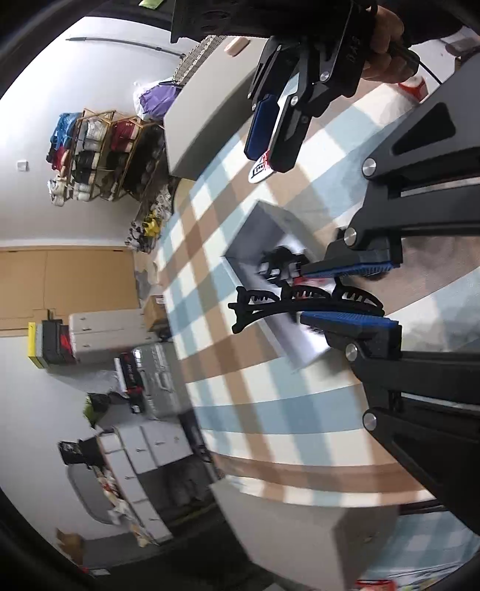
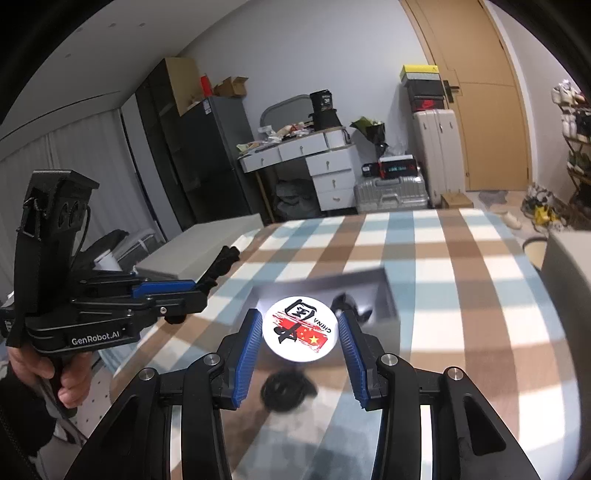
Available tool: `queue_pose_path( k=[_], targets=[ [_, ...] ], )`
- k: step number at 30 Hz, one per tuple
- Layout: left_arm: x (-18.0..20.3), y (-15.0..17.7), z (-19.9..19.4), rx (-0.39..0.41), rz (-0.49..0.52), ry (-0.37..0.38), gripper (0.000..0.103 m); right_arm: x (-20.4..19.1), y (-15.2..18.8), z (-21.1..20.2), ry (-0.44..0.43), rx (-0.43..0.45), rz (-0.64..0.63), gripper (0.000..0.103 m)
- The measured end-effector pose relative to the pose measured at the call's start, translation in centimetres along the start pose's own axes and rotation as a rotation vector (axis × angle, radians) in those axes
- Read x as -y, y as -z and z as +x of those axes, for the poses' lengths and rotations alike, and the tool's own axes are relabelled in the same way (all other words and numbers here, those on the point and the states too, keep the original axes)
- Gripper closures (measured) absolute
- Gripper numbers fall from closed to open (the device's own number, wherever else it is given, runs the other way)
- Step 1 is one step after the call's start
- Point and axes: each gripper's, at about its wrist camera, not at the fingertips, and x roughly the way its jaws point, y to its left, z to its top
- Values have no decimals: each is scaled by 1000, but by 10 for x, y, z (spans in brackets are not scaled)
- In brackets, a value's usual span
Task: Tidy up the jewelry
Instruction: 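Carry the comb clip and badge into the grey box and open both tools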
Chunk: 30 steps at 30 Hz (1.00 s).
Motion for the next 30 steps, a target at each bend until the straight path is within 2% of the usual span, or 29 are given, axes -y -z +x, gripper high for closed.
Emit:
queue_pose_path(
  k=[8,12,17,25,28,30],
  targets=[
    [-3,-25,33,-28,87,145,90,16,-29,29,-25,-5,31,61],
    [-6,-25,54,-96,112,226,90,26,-28,56,-39,-81,61,61],
    [-12,-28,67,-134,119,218,90,33,-19,73,-26,-110,66,61],
    [-10,-22,85,-165,139,260,90,41,-11,94,-20,-156,79,61],
    [-13,-20,93,-167,139,223,90,45,-7,103,-21,-187,94,61],
    [-17,-19,97,-166,129,232,90,47,-6,106,-21,-192,104,61]
  ],
)
